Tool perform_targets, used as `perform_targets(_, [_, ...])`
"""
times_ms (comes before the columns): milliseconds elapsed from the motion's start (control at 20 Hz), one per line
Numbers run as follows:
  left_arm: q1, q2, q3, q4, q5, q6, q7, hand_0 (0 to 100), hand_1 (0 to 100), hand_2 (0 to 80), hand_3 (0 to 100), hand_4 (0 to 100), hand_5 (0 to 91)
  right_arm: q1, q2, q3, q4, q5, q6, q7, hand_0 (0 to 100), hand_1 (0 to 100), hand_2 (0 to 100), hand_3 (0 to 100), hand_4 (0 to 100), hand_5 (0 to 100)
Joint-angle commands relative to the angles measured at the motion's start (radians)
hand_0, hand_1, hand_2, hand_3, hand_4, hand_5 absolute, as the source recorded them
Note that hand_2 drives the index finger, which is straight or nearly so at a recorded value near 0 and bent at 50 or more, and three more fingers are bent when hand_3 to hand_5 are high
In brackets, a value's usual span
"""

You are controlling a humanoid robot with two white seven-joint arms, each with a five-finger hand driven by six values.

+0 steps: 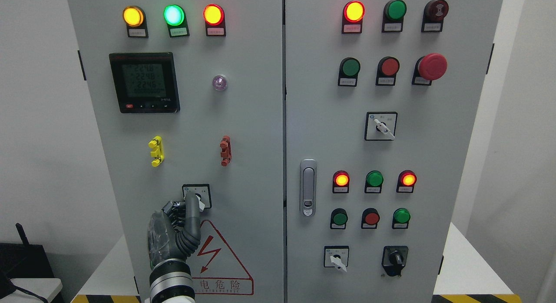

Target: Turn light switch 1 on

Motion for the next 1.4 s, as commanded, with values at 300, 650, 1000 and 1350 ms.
perform_targets(300, [0.002,0.0,0.0,0.0,0.007,-0.004,0.001,62,12,59.2,78,84,84.0,0.0,0.0,0.0,0.0,-0.018,0.0,0.0,12,39,0,0,0,0])
perform_targets(650, [0.002,0.0,-0.002,0.0,0.01,-0.004,-0.001,51,9,59.9,79,84,84.1,0.0,0.0,0.0,0.0,-0.018,0.0,0.0,12,39,0,0,0,0])
perform_targets(1000, [0.006,0.0,-0.002,-0.002,0.01,-0.004,-0.004,28,15,60.4,79,84,84.0,0.0,0.0,0.0,0.0,-0.017,0.0,0.0,12,39,0,0,0,0])
perform_targets(1350, [0.026,-0.002,0.0,-0.008,0.01,-0.01,-0.008,25,15,60.4,79,84,84.0,0.0,0.0,0.0,0.0,-0.017,0.0,0.0,12,39,0,0,0,0])
